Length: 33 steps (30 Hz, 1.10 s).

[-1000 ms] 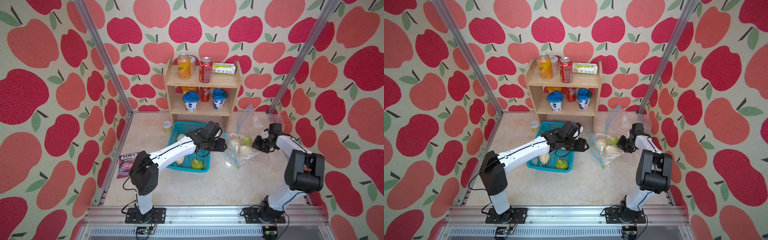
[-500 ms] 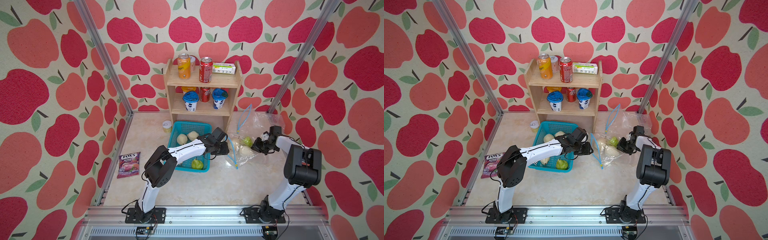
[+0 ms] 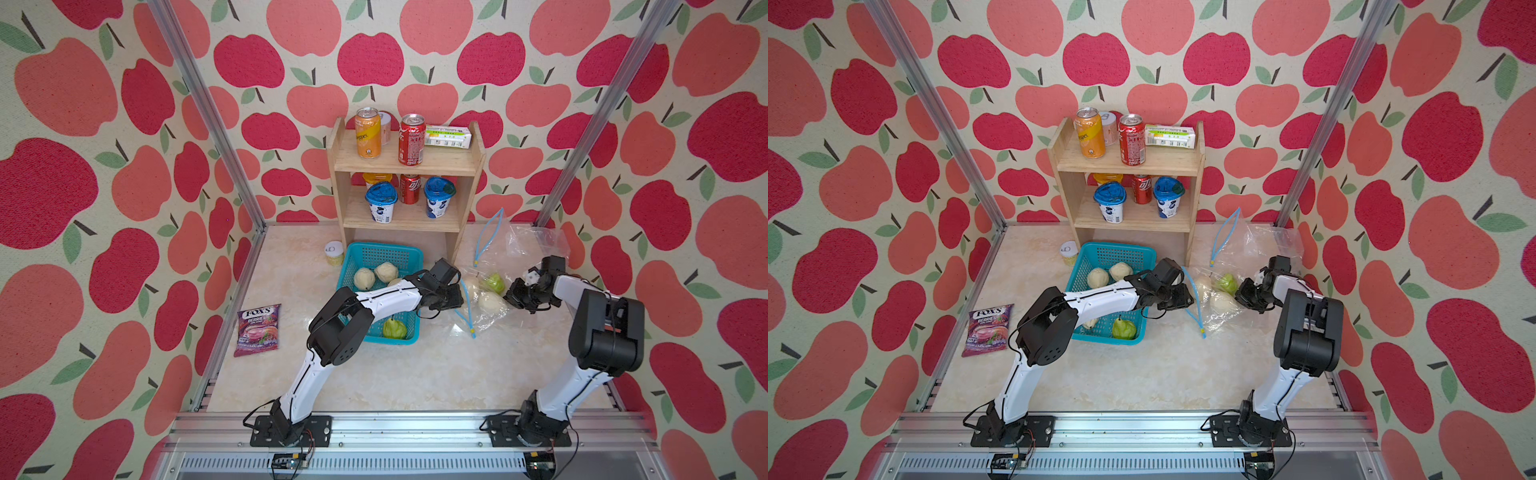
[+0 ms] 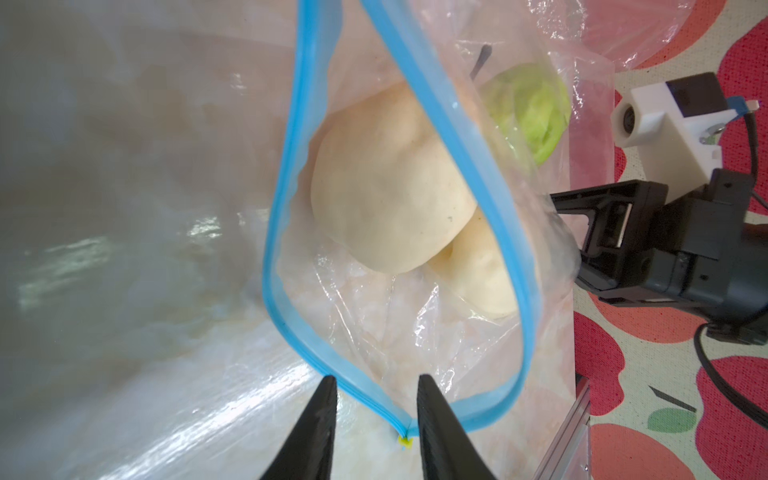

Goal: Open the zip-top bag and take out the pear
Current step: Pick up the pear from the zipper food storage bag.

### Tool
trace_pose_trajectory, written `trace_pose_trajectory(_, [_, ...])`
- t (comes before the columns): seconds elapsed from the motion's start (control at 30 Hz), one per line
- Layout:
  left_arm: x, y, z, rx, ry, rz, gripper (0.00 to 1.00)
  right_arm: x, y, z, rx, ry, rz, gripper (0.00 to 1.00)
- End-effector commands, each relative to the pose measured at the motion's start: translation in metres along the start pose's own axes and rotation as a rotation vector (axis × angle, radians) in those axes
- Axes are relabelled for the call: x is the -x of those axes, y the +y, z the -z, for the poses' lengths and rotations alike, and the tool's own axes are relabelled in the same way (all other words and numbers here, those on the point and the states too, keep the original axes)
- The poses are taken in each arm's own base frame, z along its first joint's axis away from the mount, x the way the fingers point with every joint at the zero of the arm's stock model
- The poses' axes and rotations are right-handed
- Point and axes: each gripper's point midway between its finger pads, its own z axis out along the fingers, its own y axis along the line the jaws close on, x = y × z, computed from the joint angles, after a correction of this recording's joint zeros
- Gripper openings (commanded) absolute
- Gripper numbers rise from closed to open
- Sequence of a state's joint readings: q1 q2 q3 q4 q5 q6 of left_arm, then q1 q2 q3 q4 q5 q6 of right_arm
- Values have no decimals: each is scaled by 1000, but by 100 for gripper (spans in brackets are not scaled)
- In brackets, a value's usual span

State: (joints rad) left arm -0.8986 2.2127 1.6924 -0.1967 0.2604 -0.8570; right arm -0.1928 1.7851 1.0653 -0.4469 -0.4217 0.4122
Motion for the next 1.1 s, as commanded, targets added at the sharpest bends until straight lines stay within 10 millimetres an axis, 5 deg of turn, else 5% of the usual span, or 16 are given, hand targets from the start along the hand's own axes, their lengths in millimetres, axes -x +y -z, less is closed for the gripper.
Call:
trace_pose_trajectory(0.0, [18, -13, -7, -56, -65, -7, 46, -6, -2, 0, 14, 16, -11, 0])
trace_pose_trajectory(0.13, [23, -13, -12, -63, -90, -16, 73, -6, 0, 0, 23, 16, -14, 0])
trace_pose_trajectory(0.27, [27, -12, -22, -49, -89, -59, 86, -6, 3, 3, 36, 13, -13, 0])
trace_pose_trajectory(0.6, [40, -6, -47, -76, -167, -136, 100, -12, 0, 1, 39, 25, -23, 0])
trace_pose_trajectory(1.07, [51, 5, -82, -28, -258, -248, 98, -17, -3, 1, 38, 35, -22, 0])
